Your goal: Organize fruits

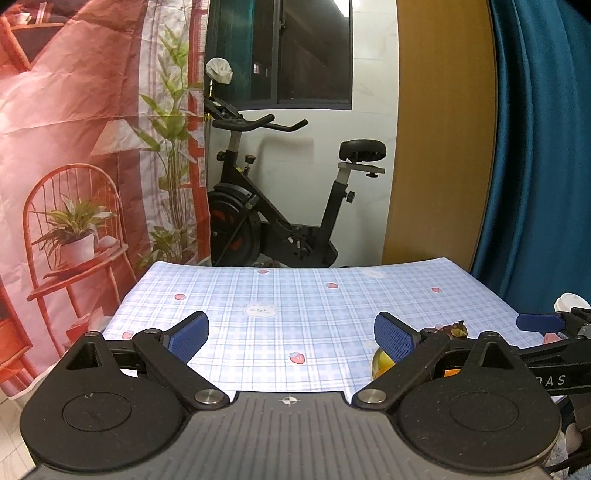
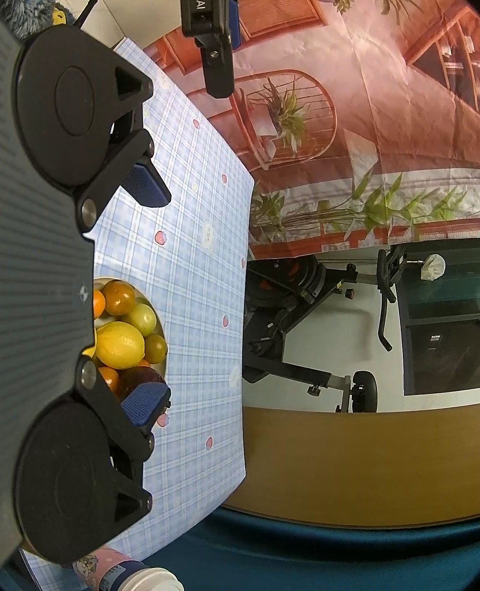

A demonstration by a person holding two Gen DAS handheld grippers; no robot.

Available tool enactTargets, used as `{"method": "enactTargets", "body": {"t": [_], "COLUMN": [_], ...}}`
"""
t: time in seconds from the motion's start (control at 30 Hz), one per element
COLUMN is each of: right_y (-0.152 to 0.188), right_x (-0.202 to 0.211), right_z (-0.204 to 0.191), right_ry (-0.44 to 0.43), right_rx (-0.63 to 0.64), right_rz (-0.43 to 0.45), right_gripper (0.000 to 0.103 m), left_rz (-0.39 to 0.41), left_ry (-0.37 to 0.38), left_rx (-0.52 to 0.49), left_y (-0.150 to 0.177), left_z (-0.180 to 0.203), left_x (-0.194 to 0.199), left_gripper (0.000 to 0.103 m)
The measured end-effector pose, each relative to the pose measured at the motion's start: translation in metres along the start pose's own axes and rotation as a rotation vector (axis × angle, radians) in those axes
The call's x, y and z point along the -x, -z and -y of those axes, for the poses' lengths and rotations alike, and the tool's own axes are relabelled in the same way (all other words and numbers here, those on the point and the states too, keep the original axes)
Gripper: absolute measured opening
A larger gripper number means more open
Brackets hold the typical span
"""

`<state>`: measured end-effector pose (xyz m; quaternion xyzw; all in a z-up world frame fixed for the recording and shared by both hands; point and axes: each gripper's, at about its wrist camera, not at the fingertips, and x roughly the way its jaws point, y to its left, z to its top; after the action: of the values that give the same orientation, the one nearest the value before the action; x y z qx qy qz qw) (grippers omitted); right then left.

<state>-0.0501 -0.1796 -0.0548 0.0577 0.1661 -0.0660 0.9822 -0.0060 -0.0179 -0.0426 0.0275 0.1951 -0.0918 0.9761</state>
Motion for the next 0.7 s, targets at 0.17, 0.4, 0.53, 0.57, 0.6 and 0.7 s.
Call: {"method": "enactTargets", "body": {"t": [0.17, 0.4, 0.53, 0.57, 0.6, 0.7], "right_y": [-0.0014, -0.0012, -0.0015, -0.0015, -0.0015, -0.0015], "right_x": [0.0002, 0.0001, -0.0004, -0.0004, -0.0005, -0.0007], "right_z": [0.0030, 0.0038, 0.0039, 0.0038, 0.0040, 0.0041], "right_ry": [0.001, 0.003, 0.005, 0.007, 0.006, 0.004], "right_rx": [-0.008, -0.014, -0.019, -0.019, -0.019, -0.020], "right_rz": [-0.002, -0.003, -0.006, -0.005, -0.005, -0.007], "right_gripper": [0.103, 0.103, 0.103, 0.103, 0.103, 0.103], "left_rz": [-0.004, -0.009, -0.012, -0.013, -0.014, -0.016], "left_ry": [-0.001, 0.003, 0.005, 0.006, 0.007, 0.010], "left_rx": [0.003, 0.001, 0.000, 0.000, 0.000, 0.000], "left_y": [0.0012, 0.0017, 0.0016, 0.0016, 0.0016, 0.0011], "left_z": [0.0009, 0.0006, 0.0001, -0.0003, -0.0003, -0.0004], "left_x": [0.0002, -0.0010, -0.0015, -0.0018, -0.0021, -0.0026], "left_gripper": [0.098, 0.098, 0.098, 0.098, 0.098, 0.098]}}
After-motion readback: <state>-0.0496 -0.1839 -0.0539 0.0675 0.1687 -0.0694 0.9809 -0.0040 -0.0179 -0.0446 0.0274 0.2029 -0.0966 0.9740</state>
